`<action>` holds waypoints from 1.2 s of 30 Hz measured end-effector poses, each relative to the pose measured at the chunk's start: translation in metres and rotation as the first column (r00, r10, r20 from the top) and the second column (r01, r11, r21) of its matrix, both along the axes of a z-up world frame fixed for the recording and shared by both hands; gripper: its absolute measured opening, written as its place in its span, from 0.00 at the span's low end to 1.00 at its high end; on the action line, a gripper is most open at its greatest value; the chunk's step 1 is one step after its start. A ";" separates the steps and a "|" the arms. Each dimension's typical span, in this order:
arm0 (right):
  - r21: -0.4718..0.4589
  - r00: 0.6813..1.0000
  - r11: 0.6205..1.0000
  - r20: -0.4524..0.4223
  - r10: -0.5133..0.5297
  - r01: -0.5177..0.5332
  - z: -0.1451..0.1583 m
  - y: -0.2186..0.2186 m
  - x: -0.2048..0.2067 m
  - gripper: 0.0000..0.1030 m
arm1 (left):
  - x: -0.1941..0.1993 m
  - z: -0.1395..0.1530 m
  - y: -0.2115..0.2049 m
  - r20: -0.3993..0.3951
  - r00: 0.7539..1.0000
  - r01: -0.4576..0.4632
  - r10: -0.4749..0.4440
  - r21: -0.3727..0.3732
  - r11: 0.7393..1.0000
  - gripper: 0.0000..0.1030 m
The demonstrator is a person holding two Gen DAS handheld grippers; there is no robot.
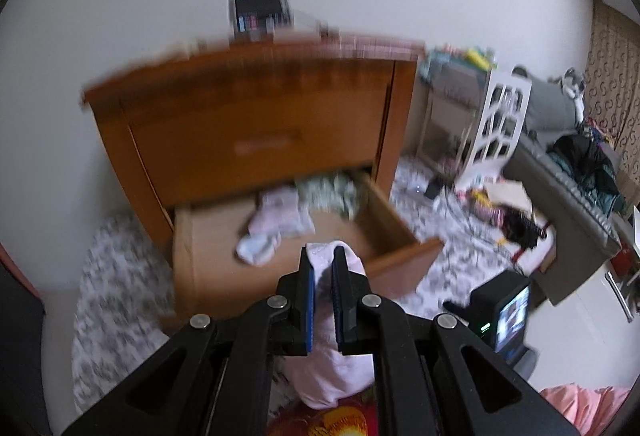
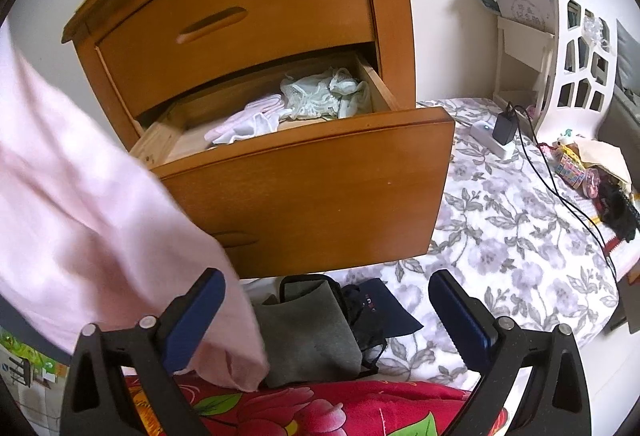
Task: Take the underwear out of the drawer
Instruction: 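Lower the pink garment onto the bedspread and open the left gripper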
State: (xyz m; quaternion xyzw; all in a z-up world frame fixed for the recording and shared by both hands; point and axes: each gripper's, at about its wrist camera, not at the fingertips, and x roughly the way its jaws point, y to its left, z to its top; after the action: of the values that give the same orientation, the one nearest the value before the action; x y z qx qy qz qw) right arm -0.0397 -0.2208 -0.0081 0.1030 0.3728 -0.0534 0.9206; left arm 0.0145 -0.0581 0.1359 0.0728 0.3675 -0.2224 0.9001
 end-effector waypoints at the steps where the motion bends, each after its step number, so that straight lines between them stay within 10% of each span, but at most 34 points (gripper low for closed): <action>1: 0.001 1.000 1.000 -0.001 -0.001 0.001 0.000 -0.001 0.000 1.00 | 0.003 -0.011 -0.003 -0.022 1.000 0.003 -0.002 0.011 1.000 0.07; 12: 0.015 1.000 1.000 0.008 -0.006 0.006 0.005 -0.004 -0.005 1.00 | 0.035 -0.114 -0.022 -0.234 0.971 -0.031 0.037 0.029 0.999 0.07; 29: -0.003 0.999 0.999 -0.003 -0.051 0.051 0.006 -0.013 -0.010 1.00 | 0.054 -0.132 -0.053 -0.274 0.961 0.031 -0.047 -0.061 0.998 0.08; 36: -0.016 0.999 0.999 -0.011 -0.051 0.051 0.005 -0.011 -0.009 1.00 | 0.048 -0.149 -0.043 -0.304 0.953 -0.010 0.005 -0.015 1.000 0.56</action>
State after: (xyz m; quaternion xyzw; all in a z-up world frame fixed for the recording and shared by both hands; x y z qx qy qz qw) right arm -0.0489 -0.2315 -0.0035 0.1048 0.3748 -0.0804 0.9176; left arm 0.0630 -0.1013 -0.0126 0.0289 0.4999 -0.2308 0.8343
